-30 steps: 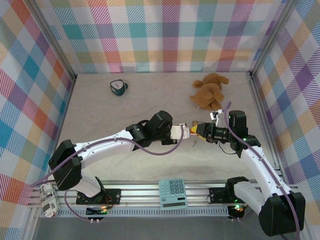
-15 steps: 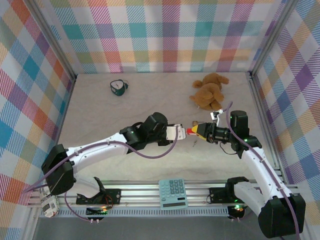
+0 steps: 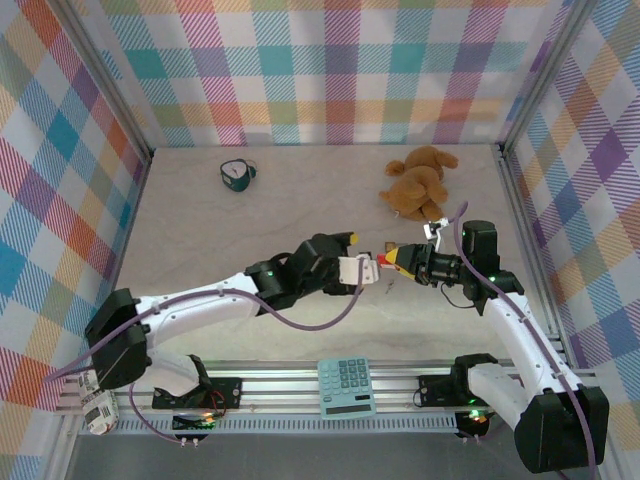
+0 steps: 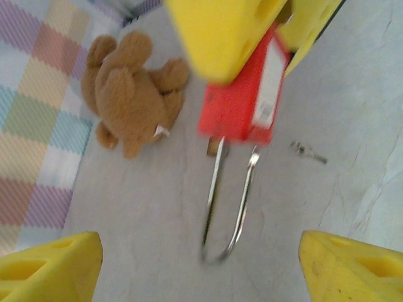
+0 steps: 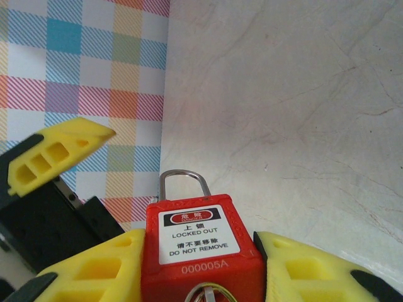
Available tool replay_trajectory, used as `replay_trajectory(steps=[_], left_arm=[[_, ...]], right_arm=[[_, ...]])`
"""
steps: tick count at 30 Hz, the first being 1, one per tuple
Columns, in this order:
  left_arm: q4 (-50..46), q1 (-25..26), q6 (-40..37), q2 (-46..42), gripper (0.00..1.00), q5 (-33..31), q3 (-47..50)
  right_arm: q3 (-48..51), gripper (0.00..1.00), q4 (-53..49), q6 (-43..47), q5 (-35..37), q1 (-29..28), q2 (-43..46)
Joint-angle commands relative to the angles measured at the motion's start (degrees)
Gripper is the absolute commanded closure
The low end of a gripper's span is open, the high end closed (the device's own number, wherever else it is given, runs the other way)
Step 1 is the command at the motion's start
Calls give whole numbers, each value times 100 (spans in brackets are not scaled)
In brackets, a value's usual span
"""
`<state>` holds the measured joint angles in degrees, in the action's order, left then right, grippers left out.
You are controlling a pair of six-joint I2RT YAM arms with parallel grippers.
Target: Unlock with the key
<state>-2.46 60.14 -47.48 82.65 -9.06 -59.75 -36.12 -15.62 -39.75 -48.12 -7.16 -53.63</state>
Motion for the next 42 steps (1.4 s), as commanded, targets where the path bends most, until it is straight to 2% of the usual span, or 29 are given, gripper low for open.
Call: replay_trajectory(steps=[1, 8, 13, 18, 21, 23, 25, 28, 29, 31, 33, 35, 39, 42], left_arm=[[336, 51, 177, 321, 22, 343, -433], [243, 51, 603, 687, 34, 826, -820], [203, 51, 773, 761, 50, 1002, -802], [43, 51, 846, 796, 58, 1057, -786], [-9, 51, 852, 838, 70, 1034, -776], [-8, 49, 855, 840, 73, 1004, -756], [41, 51, 847, 831, 82, 963, -719], [127, 51, 829, 823, 86, 901, -674], [165, 51, 829, 814, 86, 866, -653], [246, 53, 848, 806, 86, 758, -614], [496, 51, 863, 780, 86, 524, -499], [811, 51, 828, 753, 86, 175, -355], [1742, 60, 444, 625, 87, -730, 144], [2563, 90, -60, 545, 88, -1204, 571]], right_arm=[[-197, 77, -113, 173, -158, -57, 94], [-249, 77, -451, 491, -63, -109, 254], [-255, 77, -530, 628, -23, -163, 258], [-272, 77, -461, 621, 38, -165, 284], [-242, 77, -325, 529, 47, -170, 250], [-225, 77, -293, 515, 66, -173, 256], [-222, 77, -306, 517, 72, -181, 259], [-221, 77, -260, 469, 79, -181, 271], [-227, 75, -244, 425, 107, -184, 278], [-255, 66, -239, 351, 199, -181, 299], [-315, 46, -326, 249, 415, -181, 343], [-428, 36, -706, 198, 921, -174, 443], [-498, 28, -1237, -315, 1951, -180, 792], [-431, 27, -1215, -807, 2153, -181, 880]])
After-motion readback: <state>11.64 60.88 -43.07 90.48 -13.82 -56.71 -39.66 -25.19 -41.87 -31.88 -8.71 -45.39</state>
